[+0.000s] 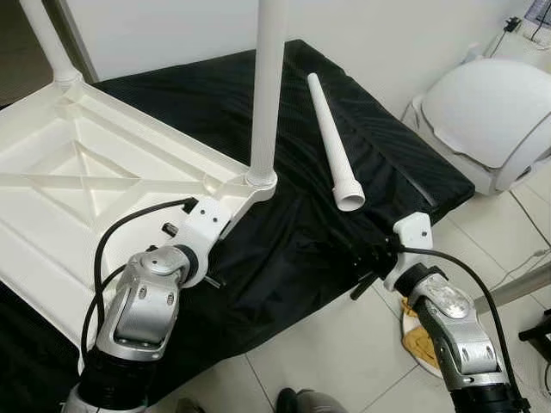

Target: Building children table

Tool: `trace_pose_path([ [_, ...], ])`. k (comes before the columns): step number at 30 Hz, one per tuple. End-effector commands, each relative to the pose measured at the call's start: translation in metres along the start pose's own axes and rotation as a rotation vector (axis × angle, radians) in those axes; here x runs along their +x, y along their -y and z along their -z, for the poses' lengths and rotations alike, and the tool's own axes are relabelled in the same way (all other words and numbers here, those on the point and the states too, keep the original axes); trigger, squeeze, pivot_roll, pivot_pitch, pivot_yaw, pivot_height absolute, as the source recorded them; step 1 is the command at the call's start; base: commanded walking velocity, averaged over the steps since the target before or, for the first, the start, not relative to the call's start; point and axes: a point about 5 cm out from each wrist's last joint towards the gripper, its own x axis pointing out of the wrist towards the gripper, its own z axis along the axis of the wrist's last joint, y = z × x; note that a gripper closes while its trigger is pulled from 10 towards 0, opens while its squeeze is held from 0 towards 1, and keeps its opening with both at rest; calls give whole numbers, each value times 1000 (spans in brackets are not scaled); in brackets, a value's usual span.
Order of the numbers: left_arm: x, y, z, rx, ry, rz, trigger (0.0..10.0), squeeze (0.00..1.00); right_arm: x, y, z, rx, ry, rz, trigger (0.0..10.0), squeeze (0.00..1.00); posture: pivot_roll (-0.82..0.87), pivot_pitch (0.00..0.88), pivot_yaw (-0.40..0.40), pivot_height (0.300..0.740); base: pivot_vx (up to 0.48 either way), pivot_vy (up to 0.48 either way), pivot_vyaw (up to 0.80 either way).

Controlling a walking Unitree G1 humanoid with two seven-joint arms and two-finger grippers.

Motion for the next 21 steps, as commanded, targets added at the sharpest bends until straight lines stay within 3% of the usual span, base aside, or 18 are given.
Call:
trace_pose_path([
  [1, 5, -10, 9, -24, -75, -165, 5137, 0, 0, 0, 2, -11, -9, -6, 10000, 0, -32, 124, -55, 740, 0, 0, 0],
  [2, 5, -10, 9, -24, -75, -165, 5137, 0, 0, 0, 2, -11, -9, -6, 10000, 0, -32, 124, -55, 740, 0, 0, 0],
  [3, 10, -7, 6, -33, -71, -153, 10000, 0, 0, 0, 2, -13, -6, -5, 10000, 0, -39, 124, -50, 740, 0, 0, 0],
  [8, 18, -1, -3, -65, -48, -142, 10000, 0, 0, 0, 1, -15, 0, -2, 10000, 0, -51, 122, -43, 740, 0, 0, 0],
  [13, 30, 1, -19, -179, 9, -189, 10000, 0, -4, 1, 1, -16, 4, 20, 10000, 0, -65, 121, -37, 740, 0, 0, 0],
  [21, 45, 2, -38, -144, 53, -187, 10000, 0, -3, 0, 0, -17, 8, 26, 10000, 0, -70, 124, -31, 740, 0, 0, 0],
])
